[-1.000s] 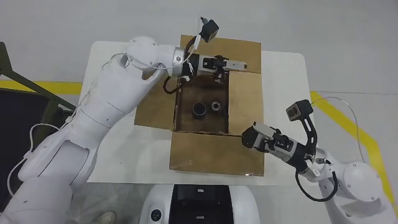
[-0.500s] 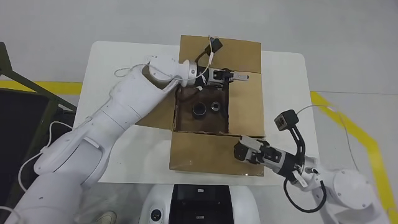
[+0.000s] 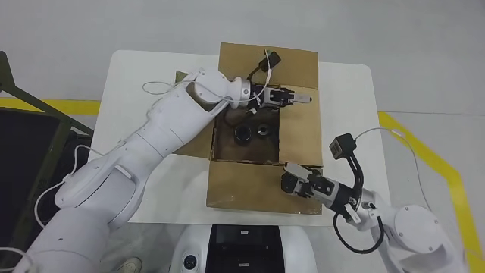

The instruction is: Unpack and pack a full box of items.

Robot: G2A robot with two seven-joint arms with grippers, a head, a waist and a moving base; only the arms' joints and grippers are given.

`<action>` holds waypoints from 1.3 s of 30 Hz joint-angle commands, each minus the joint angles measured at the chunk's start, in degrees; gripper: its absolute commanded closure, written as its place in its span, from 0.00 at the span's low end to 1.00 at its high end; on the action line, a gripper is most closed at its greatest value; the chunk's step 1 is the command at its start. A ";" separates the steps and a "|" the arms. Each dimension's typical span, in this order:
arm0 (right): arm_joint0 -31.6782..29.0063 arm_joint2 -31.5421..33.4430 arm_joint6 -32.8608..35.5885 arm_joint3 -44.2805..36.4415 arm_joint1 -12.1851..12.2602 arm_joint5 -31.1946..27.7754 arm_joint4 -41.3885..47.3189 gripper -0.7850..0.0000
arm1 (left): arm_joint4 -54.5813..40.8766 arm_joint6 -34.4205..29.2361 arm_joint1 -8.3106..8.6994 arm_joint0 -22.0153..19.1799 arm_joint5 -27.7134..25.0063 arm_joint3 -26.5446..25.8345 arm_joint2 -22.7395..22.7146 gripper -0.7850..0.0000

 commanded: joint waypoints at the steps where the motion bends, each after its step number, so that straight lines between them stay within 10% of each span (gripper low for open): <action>1: 0.01 -0.18 -0.30 0.25 0.02 0.03 -0.10 0.00 | -2.39 -2.29 -0.04 0.41 -0.37 -0.43 -0.76 0.00; 26: -0.14 1.69 -9.78 2.63 -0.02 -4.22 0.82 0.00 | -14.51 -15.74 -1.07 0.23 -2.40 -2.64 -7.48 0.00; 39: -5.56 10.31 -16.59 0.42 -0.05 -9.60 1.04 0.00 | -13.50 -17.20 1.89 3.70 -4.86 -1.59 -17.16 0.00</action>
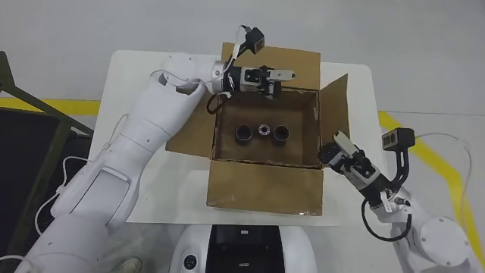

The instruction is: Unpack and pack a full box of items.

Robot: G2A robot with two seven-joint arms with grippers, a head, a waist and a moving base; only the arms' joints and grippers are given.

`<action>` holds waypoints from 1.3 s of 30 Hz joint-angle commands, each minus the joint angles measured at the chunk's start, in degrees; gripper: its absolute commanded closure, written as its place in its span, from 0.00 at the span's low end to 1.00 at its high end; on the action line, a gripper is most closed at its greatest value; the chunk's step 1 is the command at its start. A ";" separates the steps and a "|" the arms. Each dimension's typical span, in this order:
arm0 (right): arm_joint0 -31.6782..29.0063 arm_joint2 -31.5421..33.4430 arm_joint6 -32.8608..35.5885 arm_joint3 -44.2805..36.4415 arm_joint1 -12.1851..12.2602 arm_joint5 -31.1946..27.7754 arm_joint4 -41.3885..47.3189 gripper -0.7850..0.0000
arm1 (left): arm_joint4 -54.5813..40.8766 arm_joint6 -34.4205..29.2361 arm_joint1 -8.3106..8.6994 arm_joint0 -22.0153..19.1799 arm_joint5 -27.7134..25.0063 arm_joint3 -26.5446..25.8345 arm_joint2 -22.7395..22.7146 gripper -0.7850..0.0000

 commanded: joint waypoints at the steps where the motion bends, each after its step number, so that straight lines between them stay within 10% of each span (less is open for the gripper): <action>1: 0.56 0.38 -0.80 0.51 -0.02 0.46 -0.42 0.00 | 0.16 -0.20 0.59 0.72 -0.78 -0.50 -1.87 0.00; 39: 16.00 -5.35 -7.21 22.53 -1.21 5.82 -5.56 0.00 | 2.85 -4.83 11.87 21.45 -0.91 -17.79 -40.53 0.00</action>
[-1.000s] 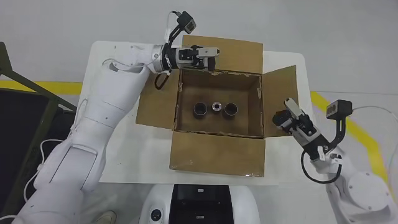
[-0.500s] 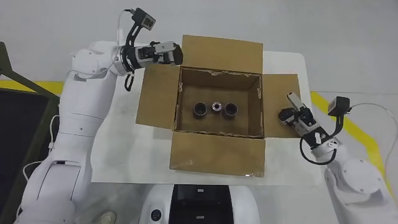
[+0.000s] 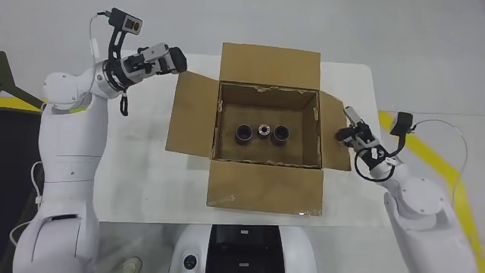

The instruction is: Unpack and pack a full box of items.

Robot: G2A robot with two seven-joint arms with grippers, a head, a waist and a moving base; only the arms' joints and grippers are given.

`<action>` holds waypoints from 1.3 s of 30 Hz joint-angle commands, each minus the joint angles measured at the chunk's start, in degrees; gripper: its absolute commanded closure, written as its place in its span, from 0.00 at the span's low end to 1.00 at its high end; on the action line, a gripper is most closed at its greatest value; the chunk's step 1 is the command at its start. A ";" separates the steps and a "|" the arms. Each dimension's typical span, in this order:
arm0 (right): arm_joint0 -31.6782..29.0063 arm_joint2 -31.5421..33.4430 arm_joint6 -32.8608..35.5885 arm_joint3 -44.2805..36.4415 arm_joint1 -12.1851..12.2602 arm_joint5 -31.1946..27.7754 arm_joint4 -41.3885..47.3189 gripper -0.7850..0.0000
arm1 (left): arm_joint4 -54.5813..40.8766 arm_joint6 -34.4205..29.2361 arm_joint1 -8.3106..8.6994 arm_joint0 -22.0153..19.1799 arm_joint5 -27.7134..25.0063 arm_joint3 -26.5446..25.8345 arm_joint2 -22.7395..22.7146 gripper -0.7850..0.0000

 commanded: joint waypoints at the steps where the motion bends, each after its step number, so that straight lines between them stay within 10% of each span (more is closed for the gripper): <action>1: 0.44 -1.04 -0.91 0.45 -0.14 -0.15 -0.99 0.00 | 2.06 1.57 0.38 0.79 0.01 -0.13 -1.37 0.00; 24: 8.06 -12.01 -2.88 4.34 -1.94 -2.42 -7.43 0.00 | 5.59 5.80 3.08 4.86 2.94 -0.78 -7.82 0.00; 39: 0.21 -8.07 0.59 -14.20 -0.84 -2.71 -19.86 0.00 | 11.99 4.97 4.96 0.73 5.32 0.76 -8.45 0.00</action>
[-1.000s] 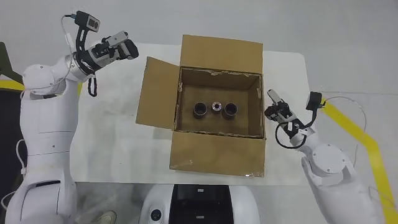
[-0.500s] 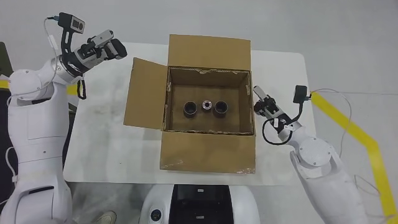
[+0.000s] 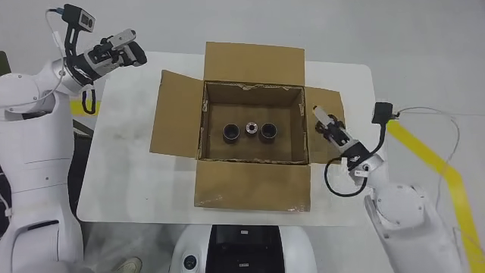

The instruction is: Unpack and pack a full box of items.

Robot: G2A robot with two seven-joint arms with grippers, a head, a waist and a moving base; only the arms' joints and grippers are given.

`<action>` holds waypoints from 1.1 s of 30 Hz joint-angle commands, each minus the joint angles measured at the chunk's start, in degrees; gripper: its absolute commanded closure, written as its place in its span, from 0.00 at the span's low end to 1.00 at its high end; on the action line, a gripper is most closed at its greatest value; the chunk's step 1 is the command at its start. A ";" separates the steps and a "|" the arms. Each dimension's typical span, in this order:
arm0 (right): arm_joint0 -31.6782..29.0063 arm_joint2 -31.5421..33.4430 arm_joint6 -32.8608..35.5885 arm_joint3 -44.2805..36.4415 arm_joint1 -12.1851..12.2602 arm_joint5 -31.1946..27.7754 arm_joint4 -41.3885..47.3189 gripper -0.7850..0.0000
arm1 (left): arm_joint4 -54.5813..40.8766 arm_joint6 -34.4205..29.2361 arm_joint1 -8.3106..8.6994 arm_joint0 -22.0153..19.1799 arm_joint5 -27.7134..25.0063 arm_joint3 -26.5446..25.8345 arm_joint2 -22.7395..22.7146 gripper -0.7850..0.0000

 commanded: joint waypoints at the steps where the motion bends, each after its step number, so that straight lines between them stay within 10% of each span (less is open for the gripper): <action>1: -0.12 -1.16 2.41 -1.83 0.14 1.04 -3.28 0.00 | 0.86 0.30 0.27 -0.31 0.44 0.33 -0.40 0.00; 33: 3.82 -11.76 8.54 -3.18 -0.17 6.18 -17.89 0.00 | 0.12 -1.83 1.48 -2.89 2.66 2.41 -0.35 0.00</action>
